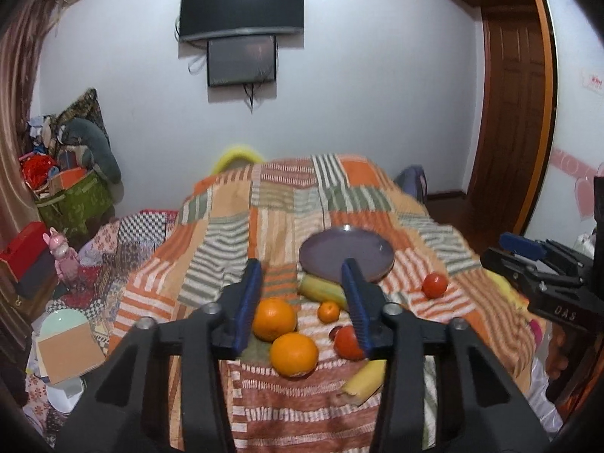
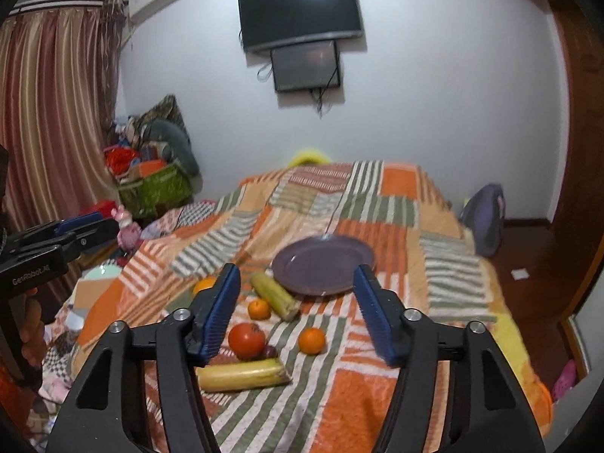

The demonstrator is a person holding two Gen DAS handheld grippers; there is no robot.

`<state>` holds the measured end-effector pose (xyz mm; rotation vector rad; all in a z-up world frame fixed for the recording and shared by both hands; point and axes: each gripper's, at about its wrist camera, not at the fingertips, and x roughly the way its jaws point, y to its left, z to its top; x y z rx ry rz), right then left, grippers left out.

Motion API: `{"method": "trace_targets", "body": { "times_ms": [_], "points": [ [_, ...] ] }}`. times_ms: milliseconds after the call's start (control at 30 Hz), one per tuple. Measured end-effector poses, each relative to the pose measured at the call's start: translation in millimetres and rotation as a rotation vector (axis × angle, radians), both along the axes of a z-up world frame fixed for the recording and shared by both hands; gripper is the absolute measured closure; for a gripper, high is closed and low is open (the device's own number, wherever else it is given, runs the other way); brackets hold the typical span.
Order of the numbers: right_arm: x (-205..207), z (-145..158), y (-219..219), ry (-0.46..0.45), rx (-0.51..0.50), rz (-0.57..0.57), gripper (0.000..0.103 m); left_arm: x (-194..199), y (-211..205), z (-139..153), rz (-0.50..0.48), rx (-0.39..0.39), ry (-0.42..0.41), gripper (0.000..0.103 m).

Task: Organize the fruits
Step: 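Move the left tool to the large orange and close on it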

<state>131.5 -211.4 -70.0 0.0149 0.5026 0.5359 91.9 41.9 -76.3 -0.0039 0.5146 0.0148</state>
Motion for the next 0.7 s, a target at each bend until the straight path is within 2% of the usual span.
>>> {"method": "trace_targets", "body": {
  "times_ms": [200, 367, 533, 567, 633, 667, 700],
  "points": [
    [15.0, -17.0, 18.4, 0.07, -0.031, 0.064, 0.049, 27.5, 19.4, -30.4, -0.008, 0.004, 0.122, 0.068],
    [32.8, -32.2, 38.6, 0.121, -0.069, 0.113, 0.049, 49.5, 33.5, -58.8, -0.018, -0.039, 0.229, 0.068],
    [48.7, -50.7, 55.0, 0.188, -0.095, 0.147, 0.049, 67.6, 35.1, -86.1, -0.041, -0.05, 0.312, 0.068],
    [50.5, -54.7, 57.2, 0.201, -0.099, 0.155, 0.049, 70.1, 34.9, -90.3, -0.047, -0.048, 0.324, 0.066],
    [53.6, -61.7, 62.2, 0.222, -0.107, 0.17, 0.049, 76.1, 32.5, -100.2, -0.062, -0.044, 0.351, 0.051],
    [55.4, -63.2, 64.4, 0.227, -0.112, 0.172, 0.049, 79.2, 31.5, -104.3, -0.071, -0.049, 0.36, 0.039],
    [56.6, -66.1, 66.3, 0.235, -0.118, 0.176, 0.049, 80.8, 30.9, -107.6, -0.078, -0.055, 0.367, 0.036]
  ]
}}
